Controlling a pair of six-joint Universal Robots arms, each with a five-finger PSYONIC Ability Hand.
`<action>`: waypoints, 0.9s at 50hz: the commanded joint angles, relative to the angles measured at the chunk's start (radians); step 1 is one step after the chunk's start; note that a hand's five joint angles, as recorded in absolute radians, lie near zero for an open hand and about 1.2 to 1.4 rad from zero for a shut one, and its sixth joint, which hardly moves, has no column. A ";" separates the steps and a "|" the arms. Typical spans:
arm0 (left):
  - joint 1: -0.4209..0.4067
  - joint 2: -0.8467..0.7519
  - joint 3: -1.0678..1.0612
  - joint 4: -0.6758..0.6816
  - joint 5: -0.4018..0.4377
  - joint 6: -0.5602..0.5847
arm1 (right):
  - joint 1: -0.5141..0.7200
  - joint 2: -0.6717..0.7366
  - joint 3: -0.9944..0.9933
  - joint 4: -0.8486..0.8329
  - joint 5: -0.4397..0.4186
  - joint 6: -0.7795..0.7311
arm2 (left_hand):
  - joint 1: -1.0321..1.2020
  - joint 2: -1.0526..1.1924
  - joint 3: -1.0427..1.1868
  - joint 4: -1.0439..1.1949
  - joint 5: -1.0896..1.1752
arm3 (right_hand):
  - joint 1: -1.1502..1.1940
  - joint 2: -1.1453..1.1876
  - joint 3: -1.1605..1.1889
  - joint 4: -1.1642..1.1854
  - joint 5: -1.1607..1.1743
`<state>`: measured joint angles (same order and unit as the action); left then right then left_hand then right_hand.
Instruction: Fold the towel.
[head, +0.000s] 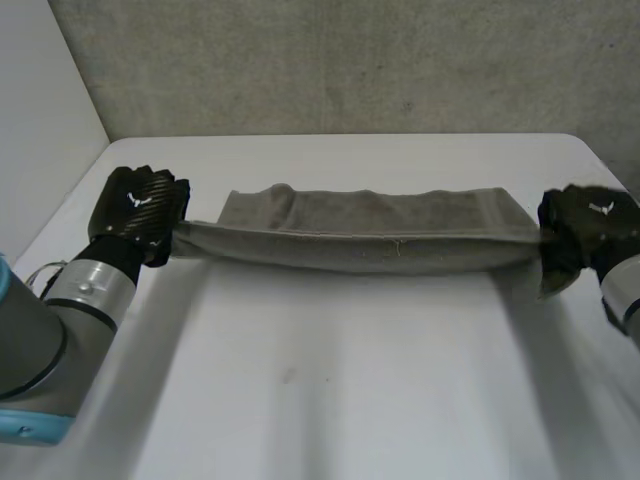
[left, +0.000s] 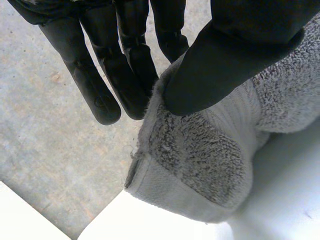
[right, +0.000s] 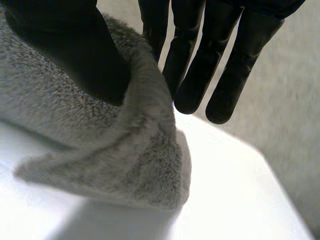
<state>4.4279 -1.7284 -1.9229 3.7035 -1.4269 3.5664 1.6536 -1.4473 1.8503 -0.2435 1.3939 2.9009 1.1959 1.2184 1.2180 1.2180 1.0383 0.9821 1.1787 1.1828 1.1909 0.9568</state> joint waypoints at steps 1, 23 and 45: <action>0.010 0.124 -0.004 -0.146 -0.001 0.000 | -0.015 -0.105 -0.108 0.309 -0.068 -0.282 | 0.200 0.178 0.178 0.178 0.183 | 0.414 0.218 0.213 0.205 0.265; 0.013 -0.014 -0.070 -0.533 -0.012 0.198 | 0.025 0.154 -0.114 0.834 0.104 -0.862 | 0.200 0.178 0.178 0.178 0.183 | 0.414 0.218 0.213 0.205 0.265; -0.045 -0.307 0.339 -0.278 -0.010 0.246 | 0.137 0.452 -0.494 0.377 0.142 -0.910 | 0.200 0.178 0.178 0.178 0.183 | 0.414 0.218 0.213 0.205 0.265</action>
<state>4.4152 -1.9055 -1.7331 3.3082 -1.4356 3.8217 1.7657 -1.0986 1.4647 0.2567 1.5391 1.9927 1.1959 1.2184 1.2180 1.2180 1.0404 0.9821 1.1788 1.1830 1.1921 0.9700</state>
